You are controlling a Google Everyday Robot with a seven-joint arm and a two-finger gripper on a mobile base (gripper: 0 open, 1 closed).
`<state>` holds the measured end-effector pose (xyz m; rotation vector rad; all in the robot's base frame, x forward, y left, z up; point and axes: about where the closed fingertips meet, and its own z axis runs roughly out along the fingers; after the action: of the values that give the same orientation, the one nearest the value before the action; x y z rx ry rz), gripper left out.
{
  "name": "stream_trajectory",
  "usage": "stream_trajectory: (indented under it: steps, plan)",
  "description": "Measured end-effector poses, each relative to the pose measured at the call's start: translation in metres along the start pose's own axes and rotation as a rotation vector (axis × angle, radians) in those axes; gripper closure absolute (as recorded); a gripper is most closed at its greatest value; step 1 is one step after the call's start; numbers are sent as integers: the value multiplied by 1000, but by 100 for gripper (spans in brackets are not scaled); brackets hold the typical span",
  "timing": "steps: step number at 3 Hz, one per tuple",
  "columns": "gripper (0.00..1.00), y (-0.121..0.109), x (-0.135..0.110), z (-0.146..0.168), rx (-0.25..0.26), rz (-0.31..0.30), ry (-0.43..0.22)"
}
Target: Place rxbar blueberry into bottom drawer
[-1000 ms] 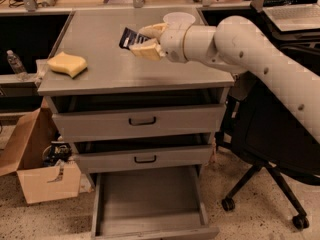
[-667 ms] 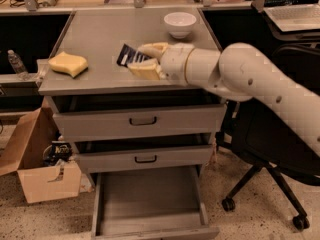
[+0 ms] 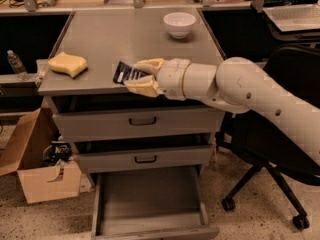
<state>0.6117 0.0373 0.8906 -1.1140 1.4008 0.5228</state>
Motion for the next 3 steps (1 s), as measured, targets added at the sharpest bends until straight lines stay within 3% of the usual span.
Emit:
stream_trajectory:
  steps: [1,2,3]
  plan:
    - [100,38,26,4,-107,-73,40]
    - [100,88,65,2,-181,-74,51]
    - [100,145,144,5,-238,45,75]
